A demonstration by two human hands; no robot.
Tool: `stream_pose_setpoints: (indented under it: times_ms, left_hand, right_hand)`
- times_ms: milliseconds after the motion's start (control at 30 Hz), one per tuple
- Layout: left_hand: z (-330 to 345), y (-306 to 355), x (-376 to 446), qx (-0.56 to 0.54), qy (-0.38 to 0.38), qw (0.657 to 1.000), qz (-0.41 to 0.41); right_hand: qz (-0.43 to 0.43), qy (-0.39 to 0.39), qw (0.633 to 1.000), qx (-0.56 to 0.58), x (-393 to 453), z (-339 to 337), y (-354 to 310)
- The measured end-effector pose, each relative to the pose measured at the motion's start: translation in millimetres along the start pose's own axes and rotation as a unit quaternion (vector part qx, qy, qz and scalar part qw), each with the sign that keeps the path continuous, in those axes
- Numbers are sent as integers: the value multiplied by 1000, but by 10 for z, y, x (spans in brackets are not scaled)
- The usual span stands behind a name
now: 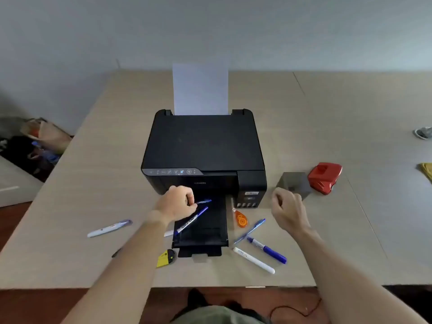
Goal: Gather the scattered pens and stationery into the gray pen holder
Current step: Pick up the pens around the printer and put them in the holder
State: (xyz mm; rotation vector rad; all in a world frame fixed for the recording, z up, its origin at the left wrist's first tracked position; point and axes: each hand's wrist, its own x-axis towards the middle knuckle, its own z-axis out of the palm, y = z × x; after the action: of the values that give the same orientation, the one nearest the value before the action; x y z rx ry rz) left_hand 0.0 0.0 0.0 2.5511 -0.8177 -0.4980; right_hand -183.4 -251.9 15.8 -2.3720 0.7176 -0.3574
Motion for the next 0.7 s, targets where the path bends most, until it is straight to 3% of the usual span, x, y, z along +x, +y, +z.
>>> stream_pose_setpoints:
  times_ms: [133, 300, 533, 700]
  left_hand:
    - [390, -144, -290, 26, -34, 998, -37]
    - [719, -235, -421, 60, 10, 997, -46]
    - [809, -232, -392, 84, 26, 995, -36]
    - [941, -233, -401, 170, 22, 983, 58]
  right_hand:
    - [71, -127, 986, -79, -550, 386, 317]
    - [129, -245, 956, -100, -1096, 799, 535]
    - [96, -232, 958, -138, -1353, 983, 637]
    - [65, -125, 984, -108, -1400, 869, 778]
